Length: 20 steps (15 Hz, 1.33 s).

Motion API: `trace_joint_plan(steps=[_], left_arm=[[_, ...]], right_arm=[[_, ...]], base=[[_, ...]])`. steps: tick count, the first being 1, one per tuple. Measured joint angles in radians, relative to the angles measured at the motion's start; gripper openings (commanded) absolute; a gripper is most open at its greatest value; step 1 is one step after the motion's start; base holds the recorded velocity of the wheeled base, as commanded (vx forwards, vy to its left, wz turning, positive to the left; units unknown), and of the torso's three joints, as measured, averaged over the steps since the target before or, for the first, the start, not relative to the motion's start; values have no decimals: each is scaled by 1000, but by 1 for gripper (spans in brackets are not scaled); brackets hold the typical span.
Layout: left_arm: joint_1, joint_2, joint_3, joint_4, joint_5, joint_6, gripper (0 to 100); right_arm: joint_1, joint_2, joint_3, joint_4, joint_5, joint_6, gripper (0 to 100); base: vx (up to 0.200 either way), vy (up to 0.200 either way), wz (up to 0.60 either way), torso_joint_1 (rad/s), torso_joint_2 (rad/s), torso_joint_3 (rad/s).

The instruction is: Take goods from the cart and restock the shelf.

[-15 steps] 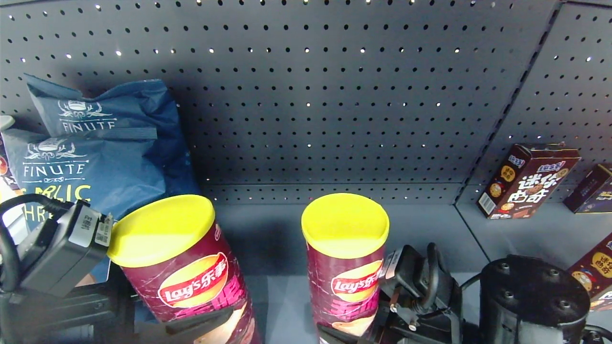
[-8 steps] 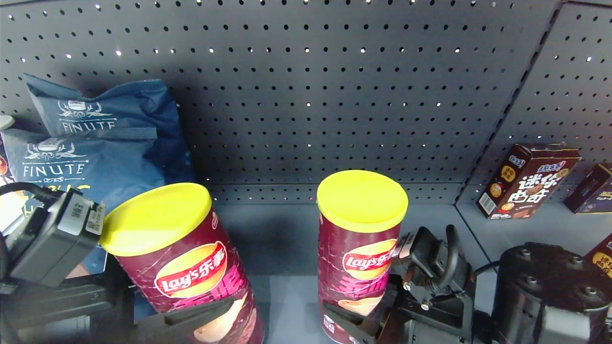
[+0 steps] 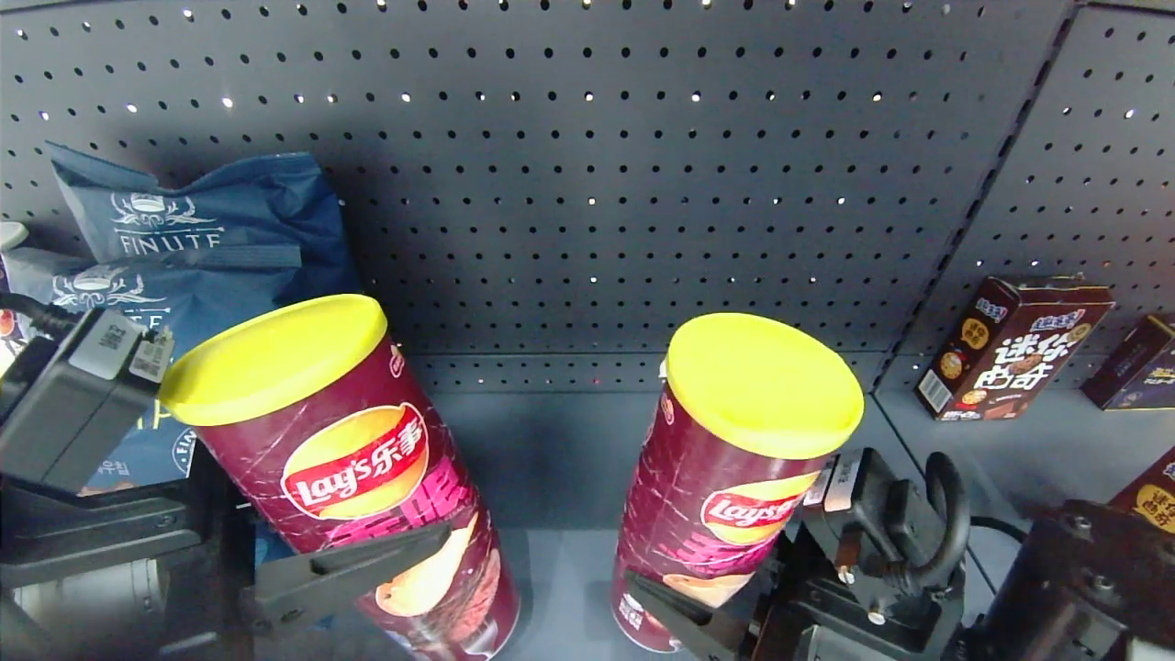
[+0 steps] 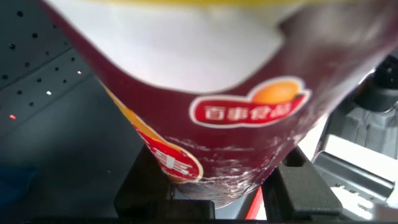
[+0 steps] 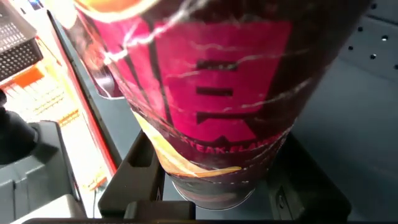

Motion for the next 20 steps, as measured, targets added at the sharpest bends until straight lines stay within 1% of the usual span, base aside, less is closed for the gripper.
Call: trace_joint_plan(steps=[1, 3, 10, 11, 13, 16, 18, 20], left_arm=[[0, -1, 0, 0, 1, -2, 0], [1, -3, 4, -1, 14, -3, 0], [1, -4, 1, -1, 11, -9, 0], [1, -4, 3, -1, 11, -9, 0], [1, -4, 8, -1, 9, -9, 0], [1, -4, 10, -1, 8, -8, 0], [1, -3, 12, 0, 7, -8, 0], [0, -3, 15, -1, 7, -8, 0]], right_arm=[[0, 24, 28, -57, 0, -1, 0], [1, 67, 61, -113, 0, -3, 0], [2, 116, 72, -129, -1, -5, 0], [1, 119, 71, -129, -1, -5, 100], [1, 123, 73, -118, -2, -4, 100], [0, 120, 81, -154, -8, -4, 100], [1, 104, 113, -209, -8, -4, 100], [0, 66, 154, -215, -6, -5, 100]], base=[[0, 0, 0, 0, 0, 0], [0, 0, 0, 0, 0, 0], [0, 0, 0, 0, 0, 0], [0, 0, 0, 0, 0, 0], [0, 0, 0, 0, 0, 0], [0, 0, 0, 0, 0, 0], [0, 0, 0, 0, 0, 0], [0, 0, 0, 0, 0, 0]])
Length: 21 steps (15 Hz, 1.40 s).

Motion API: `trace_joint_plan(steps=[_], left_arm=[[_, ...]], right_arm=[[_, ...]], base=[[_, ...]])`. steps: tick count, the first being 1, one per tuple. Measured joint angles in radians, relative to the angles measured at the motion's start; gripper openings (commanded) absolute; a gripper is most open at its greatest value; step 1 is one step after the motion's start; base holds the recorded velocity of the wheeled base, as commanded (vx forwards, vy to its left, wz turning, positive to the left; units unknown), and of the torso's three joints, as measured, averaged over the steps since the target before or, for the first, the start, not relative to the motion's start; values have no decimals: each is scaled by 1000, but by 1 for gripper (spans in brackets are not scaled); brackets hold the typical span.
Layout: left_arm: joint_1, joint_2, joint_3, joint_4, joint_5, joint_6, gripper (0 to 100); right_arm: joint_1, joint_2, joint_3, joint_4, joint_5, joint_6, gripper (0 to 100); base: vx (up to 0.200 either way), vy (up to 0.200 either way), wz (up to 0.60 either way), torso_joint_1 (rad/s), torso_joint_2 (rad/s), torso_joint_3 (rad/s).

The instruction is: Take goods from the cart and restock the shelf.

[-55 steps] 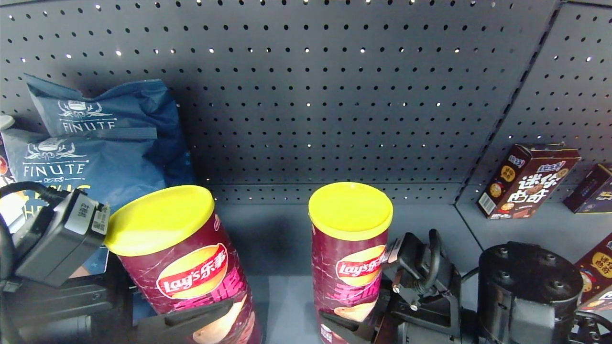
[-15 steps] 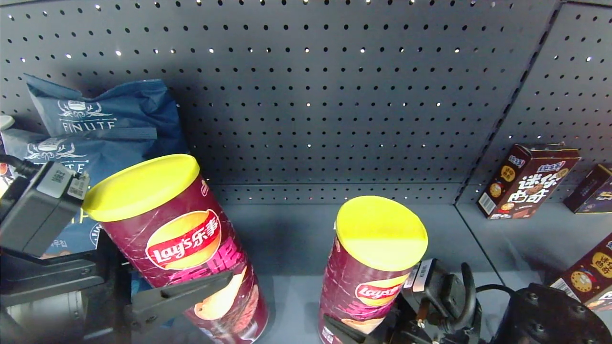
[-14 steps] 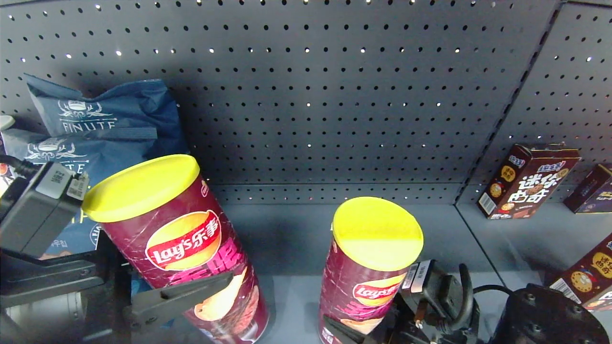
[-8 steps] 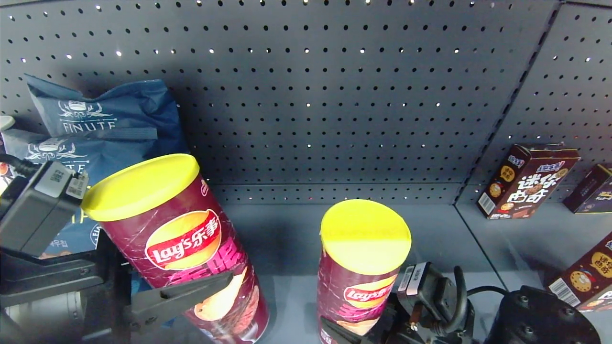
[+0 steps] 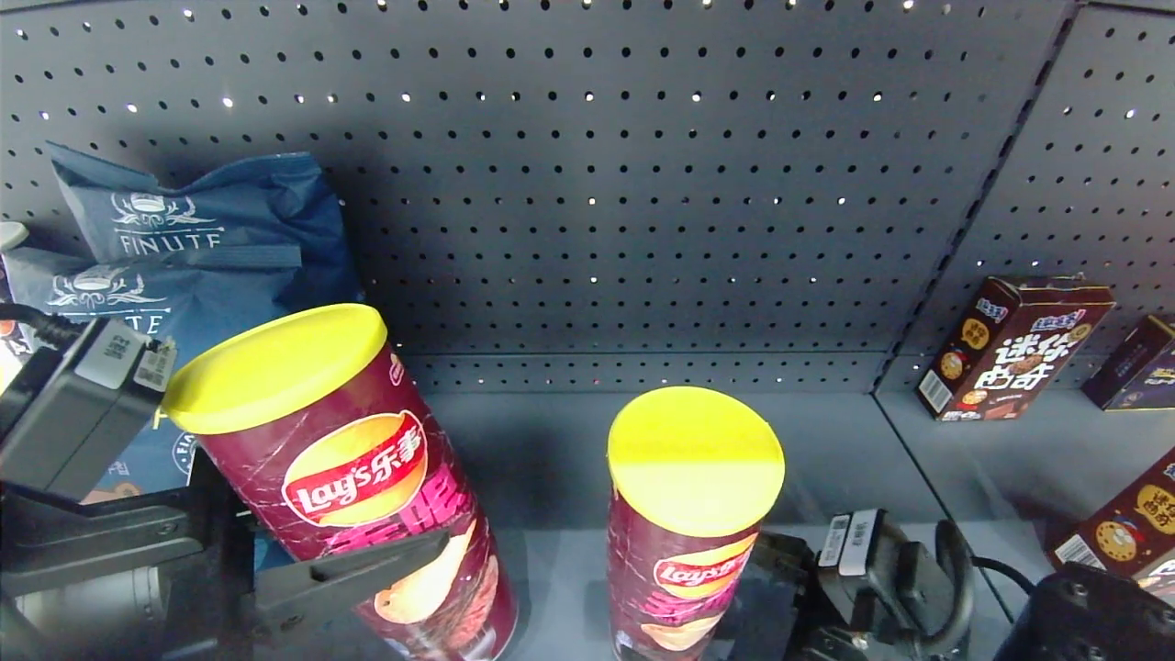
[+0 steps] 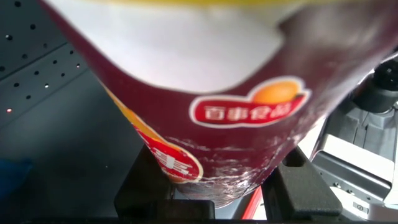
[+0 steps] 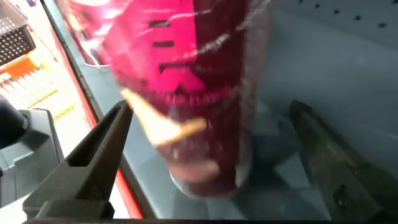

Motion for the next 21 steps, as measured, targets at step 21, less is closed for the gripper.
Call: trace_joint_plan(steps=[21], left_arm=[[5, -81, 125, -1, 1, -66, 0]], right_arm=[[-185, -669, 112, 396, -206, -55, 100]], base=[[0, 0, 0, 0, 0, 0]])
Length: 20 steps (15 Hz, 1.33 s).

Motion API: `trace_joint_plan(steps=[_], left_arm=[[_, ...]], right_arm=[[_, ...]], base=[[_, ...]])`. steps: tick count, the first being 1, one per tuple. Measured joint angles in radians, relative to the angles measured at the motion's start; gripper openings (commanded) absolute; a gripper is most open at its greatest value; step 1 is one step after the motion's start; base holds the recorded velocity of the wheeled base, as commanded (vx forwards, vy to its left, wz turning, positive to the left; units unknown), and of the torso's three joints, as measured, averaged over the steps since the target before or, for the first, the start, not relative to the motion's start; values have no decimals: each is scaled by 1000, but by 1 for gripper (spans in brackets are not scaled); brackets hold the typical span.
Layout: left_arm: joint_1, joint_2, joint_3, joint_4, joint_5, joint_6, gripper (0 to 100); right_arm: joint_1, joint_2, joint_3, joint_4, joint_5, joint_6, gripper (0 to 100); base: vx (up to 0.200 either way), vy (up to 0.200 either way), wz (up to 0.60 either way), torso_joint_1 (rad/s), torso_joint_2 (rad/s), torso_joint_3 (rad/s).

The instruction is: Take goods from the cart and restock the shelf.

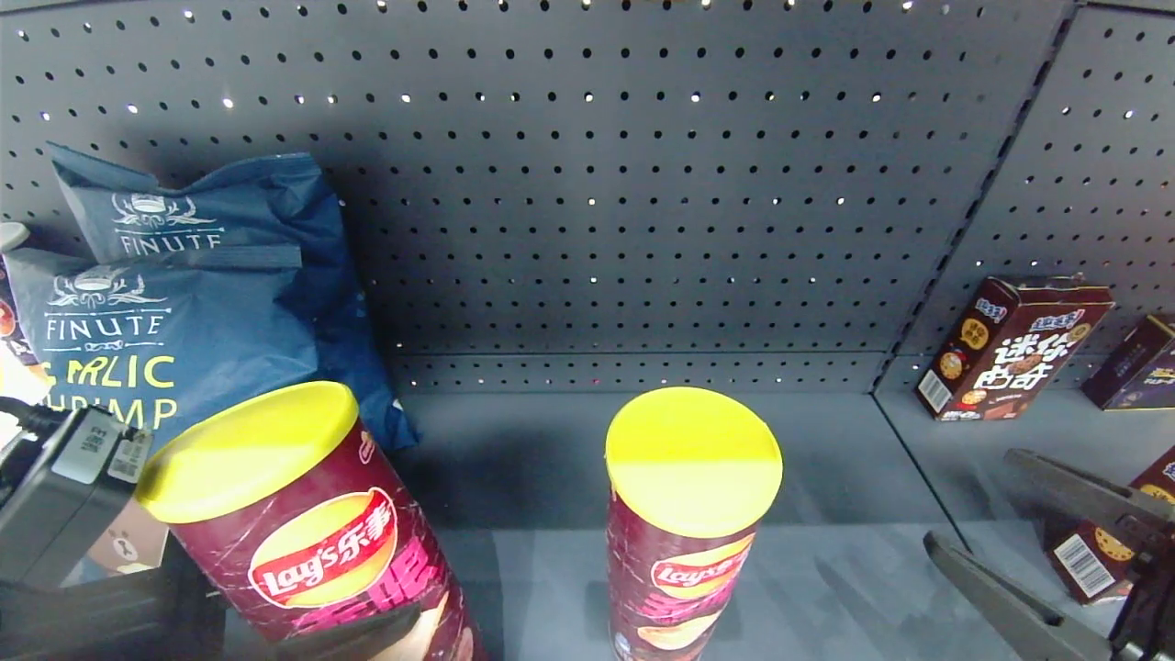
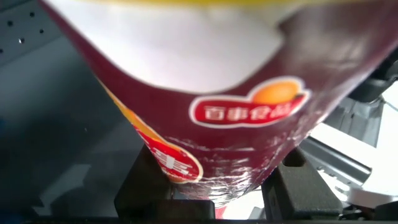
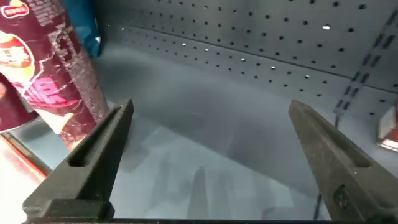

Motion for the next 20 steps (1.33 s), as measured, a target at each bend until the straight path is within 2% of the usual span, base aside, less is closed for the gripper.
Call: trace_joint_plan(steps=[4, 8, 12, 14, 20], left_arm=[[25, -30, 11, 0, 0, -9, 0], [30, -46, 19, 1, 0, -10, 0], [30, -50, 26, 0, 0, -10, 0], [30, -51, 42, 0, -1, -11, 0], [30, -65, 64, -1, -1, -12, 0]], right_arm=[[-6, -15, -1, -2, 4, -1, 100], [-16, -21, -60, -44, 30, -13, 100], [-46, -91, -100, 10, -8, -57, 100], [-50, -175, -117, 150, -50, -77, 100], [-77, -564, -204, 763, -256, -188, 100]], base=[[0, 0, 0, 0, 0, 0], [0, 0, 0, 0, 0, 0], [0, 0, 0, 0, 0, 0], [0, 0, 0, 0, 0, 0], [0, 0, 0, 0, 0, 0]])
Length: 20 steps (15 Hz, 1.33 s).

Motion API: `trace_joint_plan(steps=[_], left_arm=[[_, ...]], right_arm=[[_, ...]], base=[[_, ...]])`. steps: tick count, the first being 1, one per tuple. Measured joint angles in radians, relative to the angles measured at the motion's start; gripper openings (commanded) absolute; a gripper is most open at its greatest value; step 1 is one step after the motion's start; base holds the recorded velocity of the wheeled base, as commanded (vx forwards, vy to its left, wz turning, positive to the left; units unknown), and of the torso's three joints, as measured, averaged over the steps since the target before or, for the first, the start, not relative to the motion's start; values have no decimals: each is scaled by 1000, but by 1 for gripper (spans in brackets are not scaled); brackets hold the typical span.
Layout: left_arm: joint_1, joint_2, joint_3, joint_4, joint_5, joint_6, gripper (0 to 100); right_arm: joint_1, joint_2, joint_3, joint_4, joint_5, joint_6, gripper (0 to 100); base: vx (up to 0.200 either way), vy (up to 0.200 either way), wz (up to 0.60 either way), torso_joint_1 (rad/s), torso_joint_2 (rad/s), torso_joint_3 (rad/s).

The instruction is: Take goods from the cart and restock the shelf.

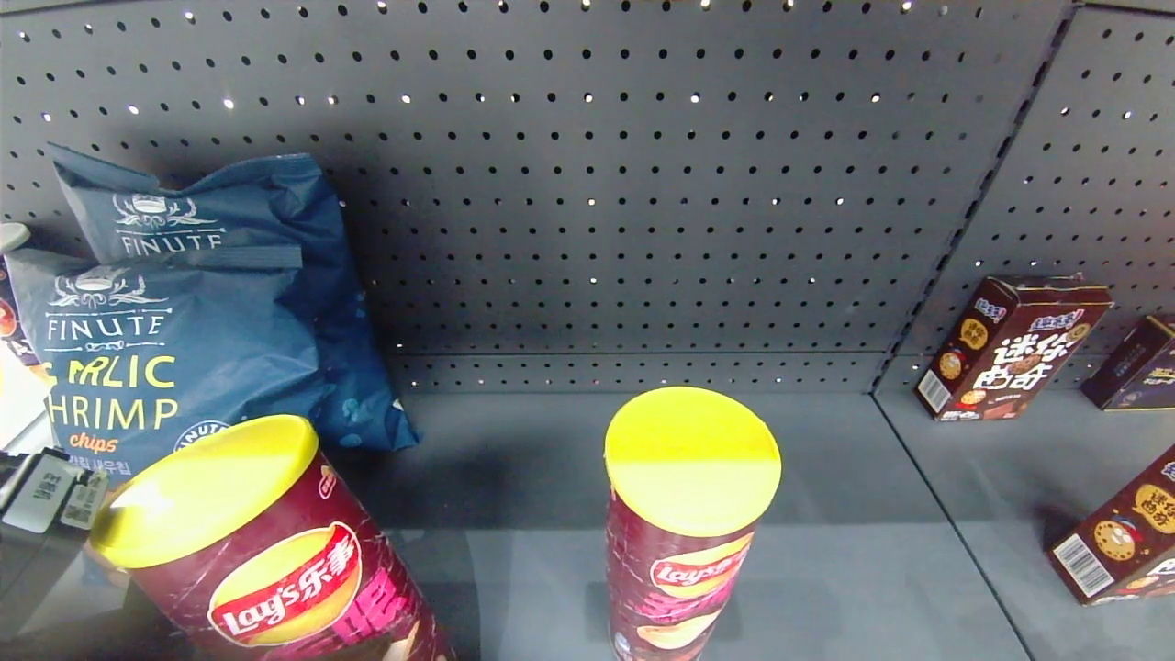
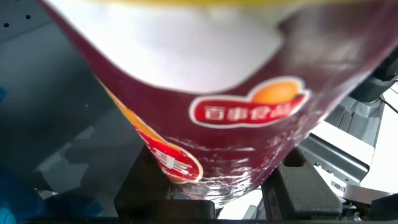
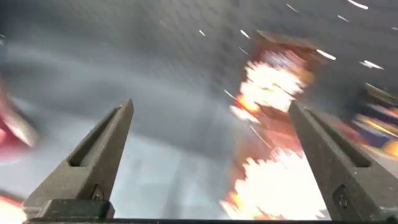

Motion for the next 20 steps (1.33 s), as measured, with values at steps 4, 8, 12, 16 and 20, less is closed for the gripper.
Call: trace_joint_plan(steps=[4, 8, 12, 16, 20], left_arm=[[0, -7, 0, 0, 0, 0, 0], [0, -20, 7, 2, 0, 0, 0], [0, -35, 30, -2, 0, 0, 0], [-2, -39, 29, -1, 0, 0, 0], [0, -40, 28, 0, -1, 0, 0]], right_arm=[[-152, -293, 66, 326, -18, -34, 100], [-237, -446, 235, 331, -29, 12, 100], [-139, -477, 254, 336, 12, 56, 100], [64, -481, 255, 336, 125, 6, 100], [135, -482, 255, 335, 379, 6, 100]], base=[[0, 0, 0, 0, 0, 0], [0, 0, 0, 0, 0, 0], [0, 0, 0, 0, 0, 0], [0, 0, 0, 0, 0, 0], [0, 0, 0, 0, 0, 0]])
